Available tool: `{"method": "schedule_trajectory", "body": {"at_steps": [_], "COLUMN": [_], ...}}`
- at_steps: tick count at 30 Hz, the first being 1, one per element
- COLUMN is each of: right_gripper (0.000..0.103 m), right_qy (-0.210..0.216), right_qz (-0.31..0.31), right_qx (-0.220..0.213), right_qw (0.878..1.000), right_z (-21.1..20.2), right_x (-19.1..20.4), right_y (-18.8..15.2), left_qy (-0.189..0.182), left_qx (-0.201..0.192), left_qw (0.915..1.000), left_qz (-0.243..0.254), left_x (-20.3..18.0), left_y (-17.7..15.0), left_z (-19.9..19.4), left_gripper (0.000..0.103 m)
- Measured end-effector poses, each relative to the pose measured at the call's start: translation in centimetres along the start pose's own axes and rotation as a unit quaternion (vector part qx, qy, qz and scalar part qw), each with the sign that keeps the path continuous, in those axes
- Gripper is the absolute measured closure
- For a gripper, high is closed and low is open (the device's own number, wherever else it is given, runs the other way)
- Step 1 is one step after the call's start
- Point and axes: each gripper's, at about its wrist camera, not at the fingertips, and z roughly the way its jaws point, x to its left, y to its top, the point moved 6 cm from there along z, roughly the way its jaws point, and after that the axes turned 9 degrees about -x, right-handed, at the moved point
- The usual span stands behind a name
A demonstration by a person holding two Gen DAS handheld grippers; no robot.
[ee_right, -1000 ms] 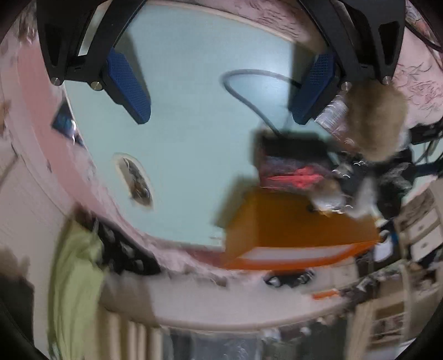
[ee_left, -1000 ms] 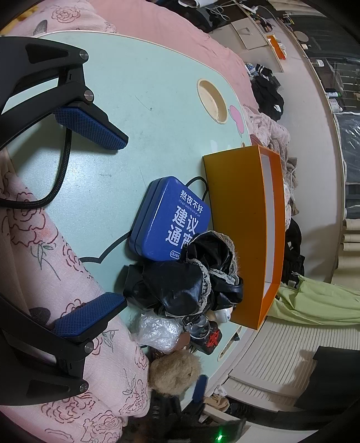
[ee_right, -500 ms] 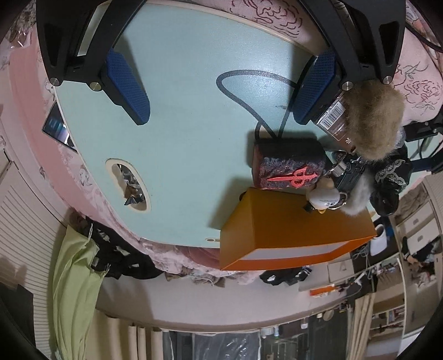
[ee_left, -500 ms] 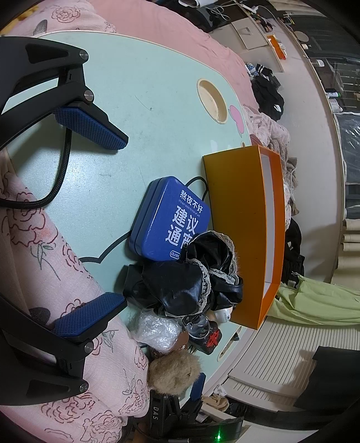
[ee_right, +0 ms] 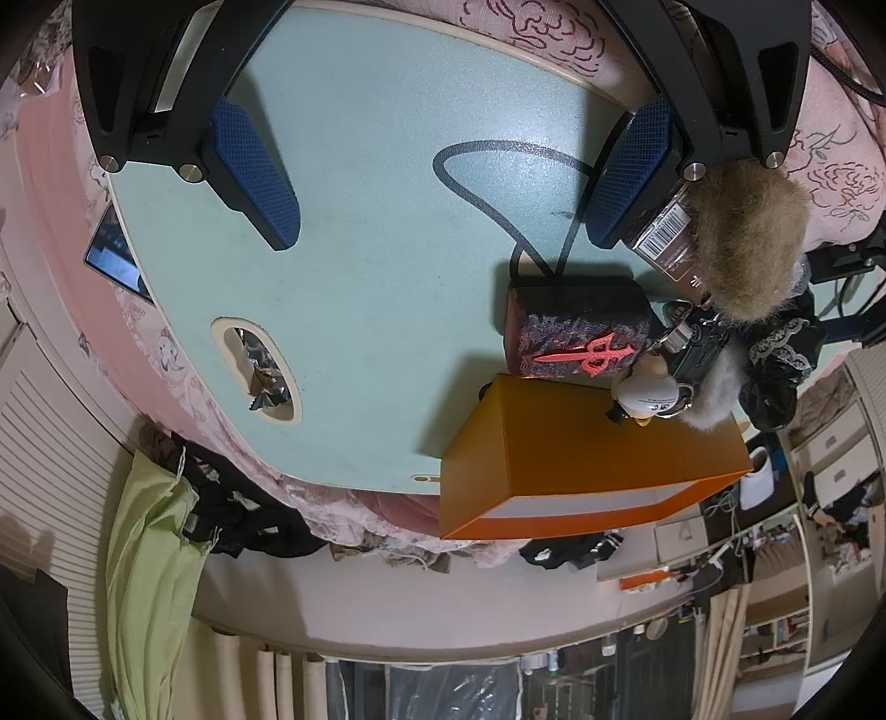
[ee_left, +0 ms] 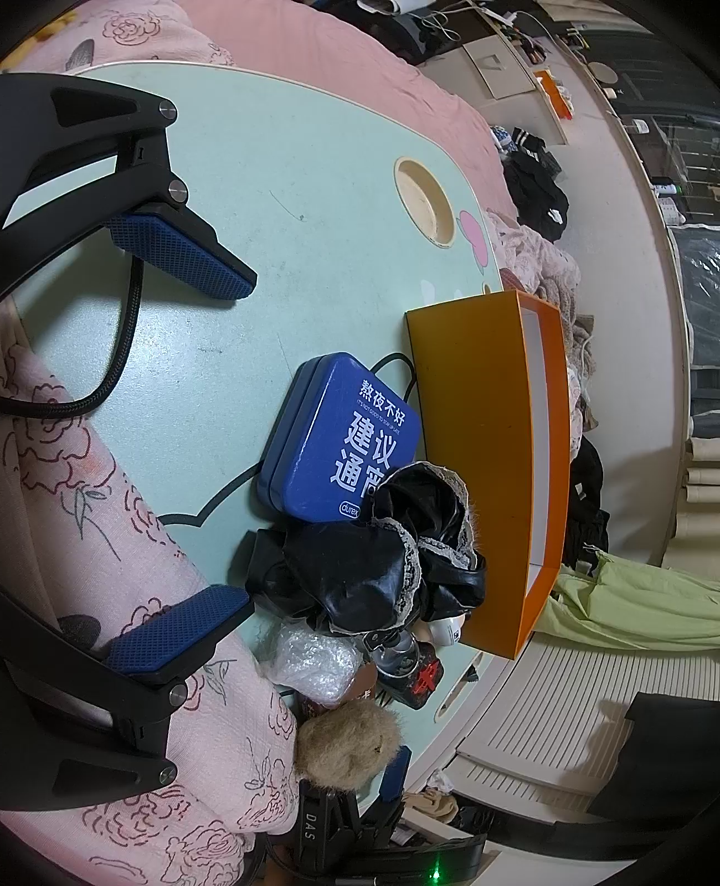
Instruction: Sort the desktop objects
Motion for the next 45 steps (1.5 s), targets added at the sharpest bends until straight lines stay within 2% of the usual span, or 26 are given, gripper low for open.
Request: {"method": "schedule_trajectory", "body": {"at_steps": [8, 13, 14, 16, 19, 21, 23, 24, 26, 29, 30, 31, 32, 33, 39, 42, 45], "right_gripper": [0.000, 0.000, 0.000, 0.001, 0.003, 0.015, 0.019, 0.022, 0.029, 0.029, 0.033, 0.040, 0.065, 0.069, 0.070, 0.070, 0.070], "right_qy": [-0.005, -0.029, -0.039, -0.032, -0.008, 0.033, 0.104, 0.123, 0.141, 0.158, 0.159, 0.163, 0.169, 0.168, 0.146, 0.131, 0.123], "right_qz": [0.001, 0.010, 0.014, 0.023, 0.027, 0.027, 0.034, 0.030, -0.026, -0.101, -0.113, -0.110, -0.094, -0.083, -0.070, -0.051, -0.034], "right_qx": [-0.001, 0.002, -0.004, -0.023, -0.092, -0.117, -0.109, -0.102, -0.091, -0.063, -0.046, -0.031, -0.010, -0.005, -0.067, -0.082, -0.088], "right_qw": [1.000, 1.000, 0.999, 0.999, 0.995, 0.992, 0.988, 0.987, 0.985, 0.980, 0.980, 0.980, 0.981, 0.982, 0.985, 0.987, 0.988], "right_z": [-0.6, -0.9, -1.1, -1.8, -4.6, -6.1, -6.5, -6.5, -6.5, -5.8, -5.2, -4.5, -3.7, -3.4, -5.7, -5.9, -6.1], "right_x": [0.4, 0.0, -0.3, -0.4, -0.2, 0.7, 2.4, 3.2, 5.9, 9.2, 9.7, 9.8, 9.5, 9.2, 8.3, 7.4, 6.6], "right_y": [0.2, 0.2, 0.2, 0.4, 1.8, 2.6, 3.3, 3.5, 3.6, 2.9, 2.6, 2.3, 2.0, 1.9, 2.2, 2.4, 2.5], "left_qy": [0.000, 0.000, 0.000, 0.000, 0.000, 0.000, 0.000, 0.000, 0.000, 0.000, -0.001, 0.000, 0.000, 0.000, 0.001, 0.004, 0.009], "left_qx": [0.000, 0.000, 0.000, 0.000, 0.000, -0.001, 0.000, 0.000, 0.000, -0.001, -0.001, -0.001, -0.001, -0.001, -0.004, -0.006, -0.028], "left_qw": [1.0000, 1.0000, 1.0000, 1.0000, 1.0000, 1.0000, 1.0000, 1.0000, 1.0000, 1.0000, 1.0000, 1.0000, 1.0000, 1.0000, 1.0000, 0.9997, 0.9993], "left_qz": [0.000, 0.000, 0.000, 0.000, 0.000, 0.000, 0.000, 0.000, -0.001, -0.001, -0.001, -0.001, -0.001, -0.001, -0.009, -0.022, -0.021], "left_x": [0.1, 0.1, 0.1, 0.1, 0.1, 0.0, 0.1, 0.1, 0.1, 0.1, 0.1, 0.1, 0.0, 0.1, 0.2, 0.4, -0.1], "left_y": [0.0, 0.0, 0.0, 0.0, 0.0, 0.0, 0.0, 0.0, 0.0, 0.0, 0.0, -0.1, 0.0, -0.1, 0.0, 0.4, 1.6], "left_z": [0.0, 0.0, 0.0, 0.0, 0.0, 0.0, -0.1, -0.1, -0.1, -0.1, -0.1, -0.1, -0.1, -0.1, -0.1, -0.5, -1.4], "left_gripper": [0.000, 0.000, 0.000, 0.000, 0.000, 0.000, 0.000, 0.000, 0.000, 0.000, 0.000, 0.000, 0.000, 0.000, 0.000, 0.000, 0.000]}}
